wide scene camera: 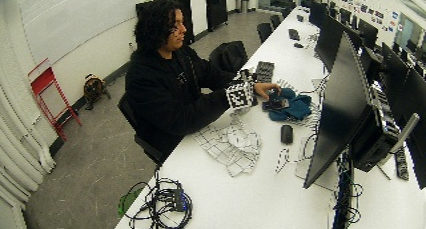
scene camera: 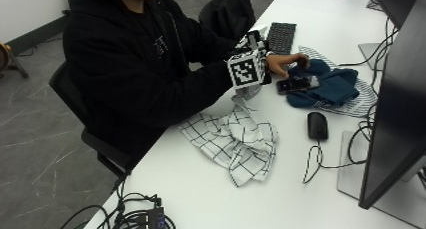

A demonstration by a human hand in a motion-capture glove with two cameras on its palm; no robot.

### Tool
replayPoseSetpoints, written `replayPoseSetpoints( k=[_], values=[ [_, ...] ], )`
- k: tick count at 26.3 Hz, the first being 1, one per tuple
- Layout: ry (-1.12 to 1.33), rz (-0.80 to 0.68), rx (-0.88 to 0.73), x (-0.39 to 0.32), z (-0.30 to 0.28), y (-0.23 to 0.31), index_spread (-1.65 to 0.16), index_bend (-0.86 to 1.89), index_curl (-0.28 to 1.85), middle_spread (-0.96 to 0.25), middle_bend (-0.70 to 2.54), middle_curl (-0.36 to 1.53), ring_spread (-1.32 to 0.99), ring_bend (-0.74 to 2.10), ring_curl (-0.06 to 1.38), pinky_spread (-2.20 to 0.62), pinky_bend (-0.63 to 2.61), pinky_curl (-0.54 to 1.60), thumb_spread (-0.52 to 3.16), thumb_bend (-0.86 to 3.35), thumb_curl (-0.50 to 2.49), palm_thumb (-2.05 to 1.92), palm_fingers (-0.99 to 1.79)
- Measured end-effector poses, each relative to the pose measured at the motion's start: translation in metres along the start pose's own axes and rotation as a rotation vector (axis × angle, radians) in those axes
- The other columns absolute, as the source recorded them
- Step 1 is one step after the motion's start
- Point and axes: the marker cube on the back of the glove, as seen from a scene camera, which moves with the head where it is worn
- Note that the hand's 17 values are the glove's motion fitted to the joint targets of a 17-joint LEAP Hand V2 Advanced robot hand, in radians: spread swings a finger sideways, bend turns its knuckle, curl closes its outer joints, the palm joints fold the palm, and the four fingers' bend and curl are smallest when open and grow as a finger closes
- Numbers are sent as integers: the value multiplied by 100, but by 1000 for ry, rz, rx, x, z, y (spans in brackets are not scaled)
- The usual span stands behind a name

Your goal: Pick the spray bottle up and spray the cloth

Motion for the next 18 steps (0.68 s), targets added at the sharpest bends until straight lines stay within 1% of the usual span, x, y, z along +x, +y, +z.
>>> replayPoseSetpoints(
  k=[3, 6, 9, 11, 13, 15, 16, 18],
  values=[
    [-5, 16, -21, 1, -2, -1, -29, 25, 55, -23, 53, 51, -23, 71, 46, -32, 45, 41, 31, -4, 79, 90, 140],
    [-12, 48, -105, 2, -3, 3, -30, 26, 55, -22, 53, 51, -23, 70, 46, -33, 45, 41, 31, -4, 79, 90, 139],
    [18, 63, -181, 5, -8, 10, -30, 22, 54, -22, 49, 50, -22, 64, 44, -31, 49, 41, 39, -7, 77, 84, 129],
    [51, 52, -210, 5, -17, 14, -30, 23, 53, -21, 48, 49, -21, 56, 42, -25, 42, 40, 55, -9, 72, 75, 116],
    [77, 25, -213, 0, -32, 15, -31, 19, 51, -20, 44, 47, -20, 48, 40, -18, 37, 39, 63, -11, 66, 65, 91],
    [130, -12, -186, -4, -51, 8, -32, 17, 52, -16, 33, 45, -18, 46, 41, -13, 40, 42, 68, -14, 61, 53, 71],
    [178, -31, -167, -5, -63, 1, -32, 15, 52, -14, 24, 43, -17, 45, 41, -10, 44, 43, 70, -14, 59, 47, 58],
    [315, -48, -128, -7, -92, -9, -33, 14, 51, -10, 15, 40, -15, 43, 41, -5, 46, 44, 73, -15, 55, 36, 46]
  ],
)
